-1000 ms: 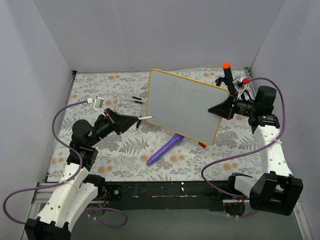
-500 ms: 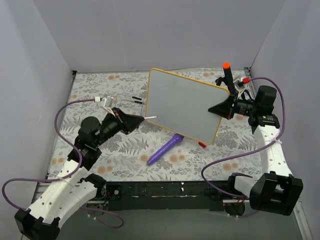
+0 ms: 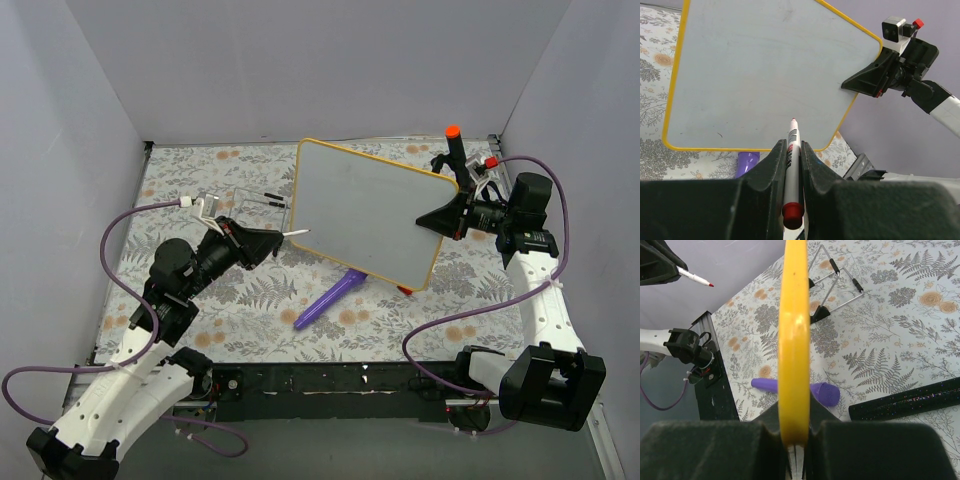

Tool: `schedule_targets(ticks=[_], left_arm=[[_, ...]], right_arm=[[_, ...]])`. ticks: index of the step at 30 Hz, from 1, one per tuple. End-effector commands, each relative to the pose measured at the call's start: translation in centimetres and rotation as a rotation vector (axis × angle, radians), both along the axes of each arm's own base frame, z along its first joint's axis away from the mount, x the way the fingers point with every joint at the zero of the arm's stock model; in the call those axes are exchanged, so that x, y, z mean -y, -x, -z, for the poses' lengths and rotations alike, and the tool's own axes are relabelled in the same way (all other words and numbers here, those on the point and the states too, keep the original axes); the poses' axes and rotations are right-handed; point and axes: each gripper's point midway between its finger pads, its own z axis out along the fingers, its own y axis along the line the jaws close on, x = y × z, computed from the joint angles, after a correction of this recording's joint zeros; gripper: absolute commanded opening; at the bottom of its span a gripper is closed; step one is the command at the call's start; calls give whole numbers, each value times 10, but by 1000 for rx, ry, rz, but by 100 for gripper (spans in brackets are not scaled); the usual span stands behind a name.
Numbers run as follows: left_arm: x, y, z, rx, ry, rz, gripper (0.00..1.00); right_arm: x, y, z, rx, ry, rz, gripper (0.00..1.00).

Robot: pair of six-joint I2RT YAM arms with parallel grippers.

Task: Write a sentence on the whiteboard

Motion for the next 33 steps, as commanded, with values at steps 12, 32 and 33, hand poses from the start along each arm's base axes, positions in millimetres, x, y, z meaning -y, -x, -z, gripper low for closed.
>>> schedule_targets(ticks=[12,32,33], left_arm=[[-3,1,-1,13,6,-18,0],[-4,2,0,14,14,-20,0],[-4,2,0,14,16,-20,0]], right_arm=[[-4,10,-27,123,-20,-76,1],[-4,11,-26,121,-23,-80,1],[-4,11,-26,119,-23,-78,1]])
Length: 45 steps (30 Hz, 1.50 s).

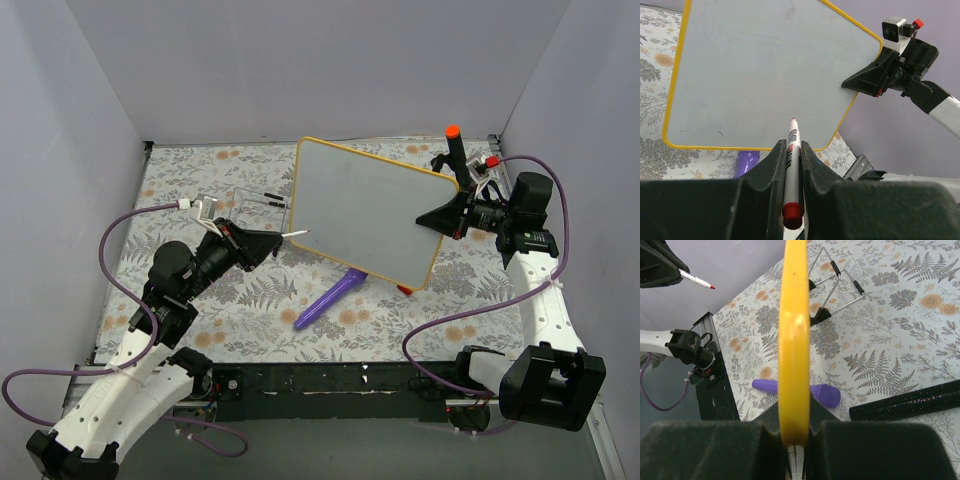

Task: Write a sentence on the whiteboard

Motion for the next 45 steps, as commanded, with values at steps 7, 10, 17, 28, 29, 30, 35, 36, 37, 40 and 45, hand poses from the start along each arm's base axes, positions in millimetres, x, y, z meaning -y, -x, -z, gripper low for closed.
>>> schedule_targets(ticks=[7,10,17,28,29,30,35,36,37,40,45], left_arm=[[-2,1,0,11,13,-13,0],[-2,0,2,7,10,-13,0],[-2,1,1,10,12,-13,0],[-2,2,-3,28,31,-11,0],[-2,3,-4,31,35,-8,0],[-2,3,-3,28,35,-9,0],[-3,4,-6,33,49,-10,0],[-3,4,-5,33,51,-11,0],[-3,5,-6,35,57,-9,0],[-4,6,-10,46,72,-9,0],[-3,7,-10,41,87,-4,0]], right_arm=[[-4,12,-23,116,-18,-77,1],[-4,12,-23,113,-18,-77,1],[-4,12,-23,113,-19,-79,1],[-4,12,-23,115,-19,-80,1],[-4,12,-23,115,-20,-80,1],[-4,12,-23,112,-20,-80,1],[-4,12,-23,115,-20,-80,1],[-4,12,-23,115,-20,-80,1],[-4,13,-23,115,-20,-80,1],[-4,12,-24,118,-19,-80,1],[-4,13,-23,116,-20,-81,1]])
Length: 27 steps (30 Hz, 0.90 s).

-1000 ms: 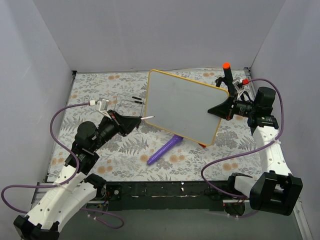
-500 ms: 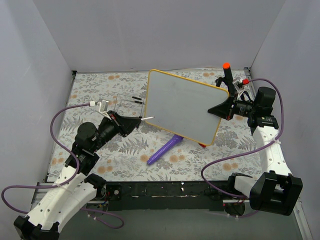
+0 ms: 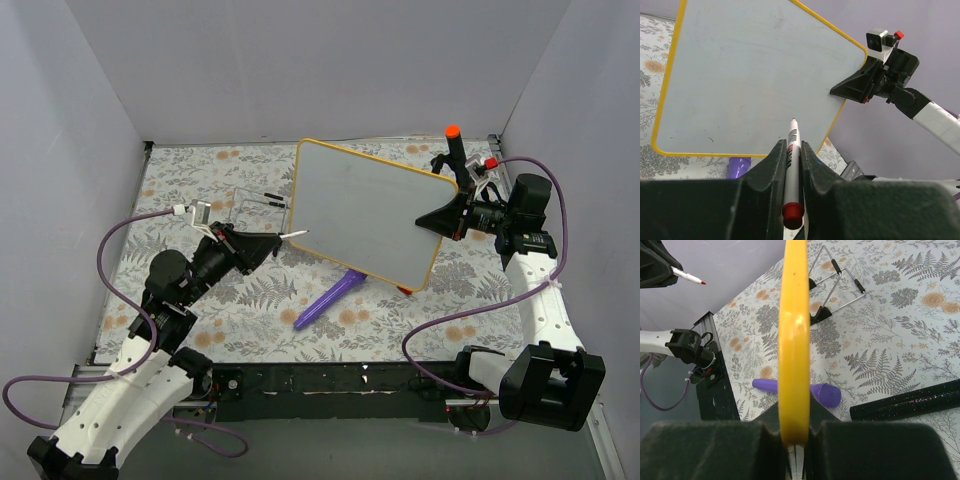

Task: Write a sentence on the whiteboard

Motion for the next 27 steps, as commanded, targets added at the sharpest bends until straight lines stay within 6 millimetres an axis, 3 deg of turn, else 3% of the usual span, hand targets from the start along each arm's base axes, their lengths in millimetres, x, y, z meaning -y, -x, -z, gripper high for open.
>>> schedule_targets(ticks=[1,18,27], left_arm=[[-1,1,-6,21,29,-2,0],[10,3,-12,26,73,57,0],[18,-10,-18,38,91,66,0]], right_arm=[[-4,13,-28,119,-17,-80,1],[-4,14,-30,135,-18,-84,1],[-4,13,-31,127,-25,-84,1]])
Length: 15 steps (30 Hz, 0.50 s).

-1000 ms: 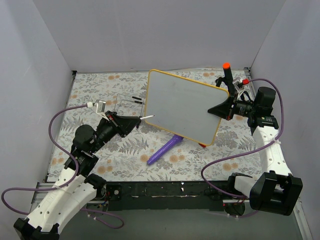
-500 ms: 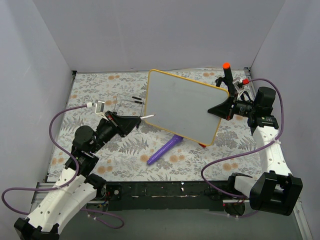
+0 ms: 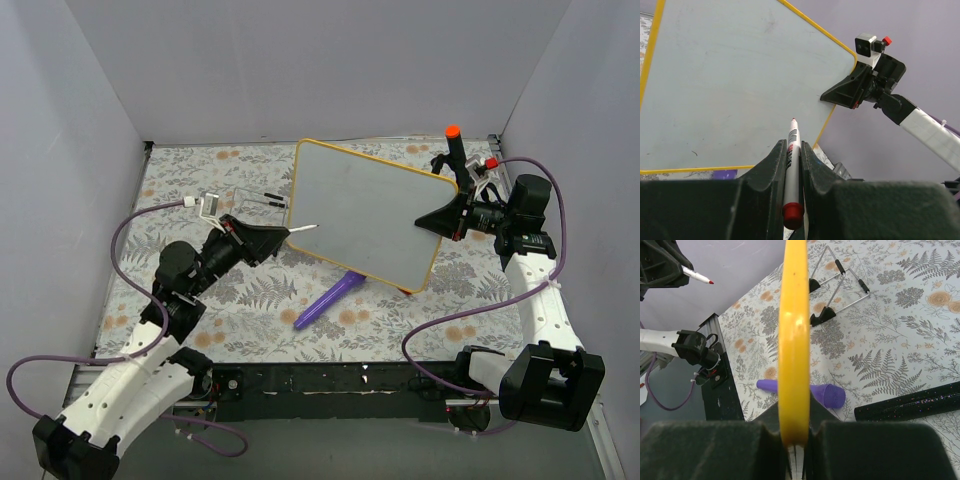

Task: Write a sentence on the whiteboard

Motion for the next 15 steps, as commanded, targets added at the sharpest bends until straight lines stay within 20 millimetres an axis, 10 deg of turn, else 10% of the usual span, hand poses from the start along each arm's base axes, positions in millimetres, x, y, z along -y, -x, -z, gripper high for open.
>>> schedule_targets(ticks=[1,15], left_arm=[[2,0,-14,51,32,9,0],[2,-24,-17,71,48,-59,0]], right_arm=[[-4,12,-32,145,-11,-78,1],[-4,10,-33,141,-13,-77,1]])
